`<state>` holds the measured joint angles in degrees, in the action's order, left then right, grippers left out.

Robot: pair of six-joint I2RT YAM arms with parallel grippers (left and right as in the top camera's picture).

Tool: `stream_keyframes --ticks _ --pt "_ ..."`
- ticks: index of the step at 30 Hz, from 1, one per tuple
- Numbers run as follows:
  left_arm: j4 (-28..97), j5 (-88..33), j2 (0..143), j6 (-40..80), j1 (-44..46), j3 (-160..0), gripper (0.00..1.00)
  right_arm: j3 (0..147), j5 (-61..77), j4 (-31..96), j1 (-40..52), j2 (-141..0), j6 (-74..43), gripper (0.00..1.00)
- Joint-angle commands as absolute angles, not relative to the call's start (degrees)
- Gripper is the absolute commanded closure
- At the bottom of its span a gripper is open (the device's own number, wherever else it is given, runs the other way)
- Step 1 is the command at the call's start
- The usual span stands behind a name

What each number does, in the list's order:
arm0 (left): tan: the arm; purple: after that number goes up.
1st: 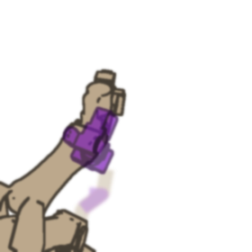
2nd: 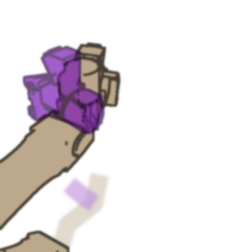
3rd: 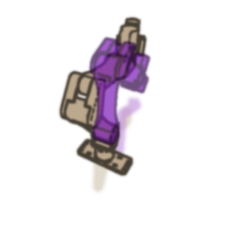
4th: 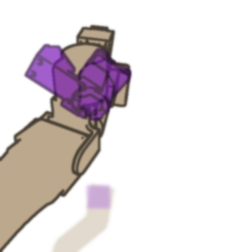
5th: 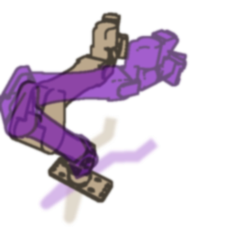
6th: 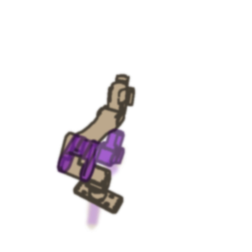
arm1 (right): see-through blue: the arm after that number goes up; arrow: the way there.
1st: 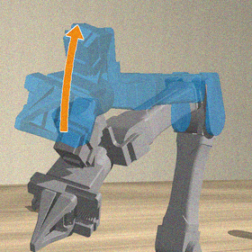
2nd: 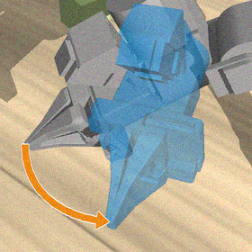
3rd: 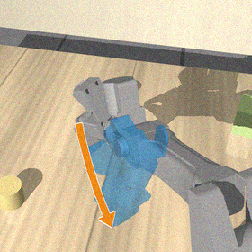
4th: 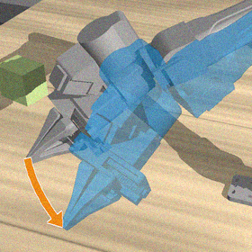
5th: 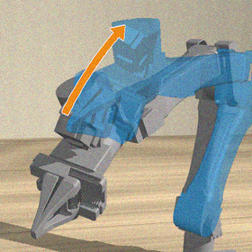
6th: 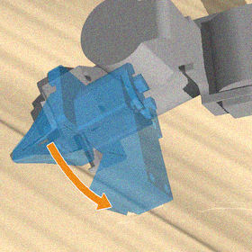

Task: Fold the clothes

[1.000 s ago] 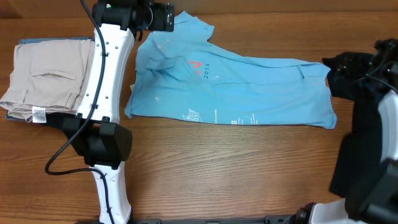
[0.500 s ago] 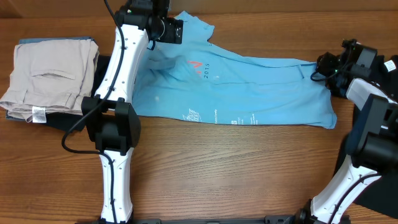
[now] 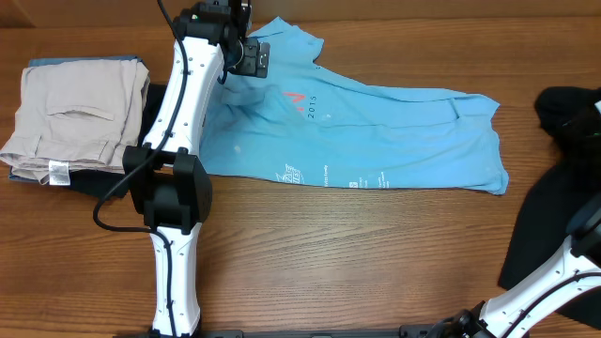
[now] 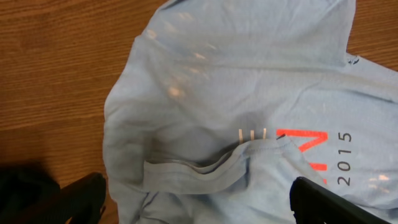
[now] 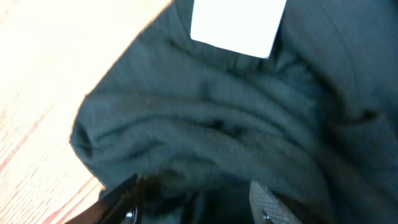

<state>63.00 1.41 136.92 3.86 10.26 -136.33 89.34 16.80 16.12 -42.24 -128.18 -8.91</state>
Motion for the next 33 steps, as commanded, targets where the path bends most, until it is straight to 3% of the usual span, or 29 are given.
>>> stream_keyframes --ticks 1,6,10,16,17,18,20,22,26,33 --pt "61.9 2.1 136.1 2.8 10.4 -137.0 0.02 101.7 19.9 24.4 -40.4 -127.2 -6.7 0.37" --pt "57.0 1.9 136.1 4.1 10.4 -137.0 0.00 116.7 20.9 40.2 -35.2 -126.3 -4.3 0.32" --pt "56.7 1.9 136.1 5.4 10.4 -137.0 0.00 117.4 19.8 44.5 -28.4 -126.7 -1.8 0.33" --pt "58.4 1.9 136.1 5.3 10.4 -137.0 0.00 115.9 12.1 52.6 -21.9 -129.0 15.3 0.36" --pt "58.6 1.9 136.1 5.3 10.3 -137.0 0.00 115.5 11.7 52.6 -21.9 -129.5 17.2 0.32" --pt "58.9 1.9 136.1 5.3 10.3 -137.0 0.00 115.5 12.0 52.8 -21.9 -129.9 17.1 0.17" --pt "59.9 1.9 136.1 5.3 10.2 -137.0 0.00 115.5 12.6 53.8 -21.9 -129.9 17.2 0.11" --pt "60.2 1.9 136.1 5.3 10.2 -137.0 0.00 115.5 12.6 54.0 -21.9 -130.4 21.3 0.35" --pt "60.8 1.9 136.1 5.3 10.2 -137.0 0.00 115.5 12.4 55.4 -21.8 -134.3 29.8 0.40" --pt "60.9 1.9 136.2 5.3 10.2 -137.0 0.00 115.5 12.1 52.4 -21.8 -138.2 32.0 0.40"
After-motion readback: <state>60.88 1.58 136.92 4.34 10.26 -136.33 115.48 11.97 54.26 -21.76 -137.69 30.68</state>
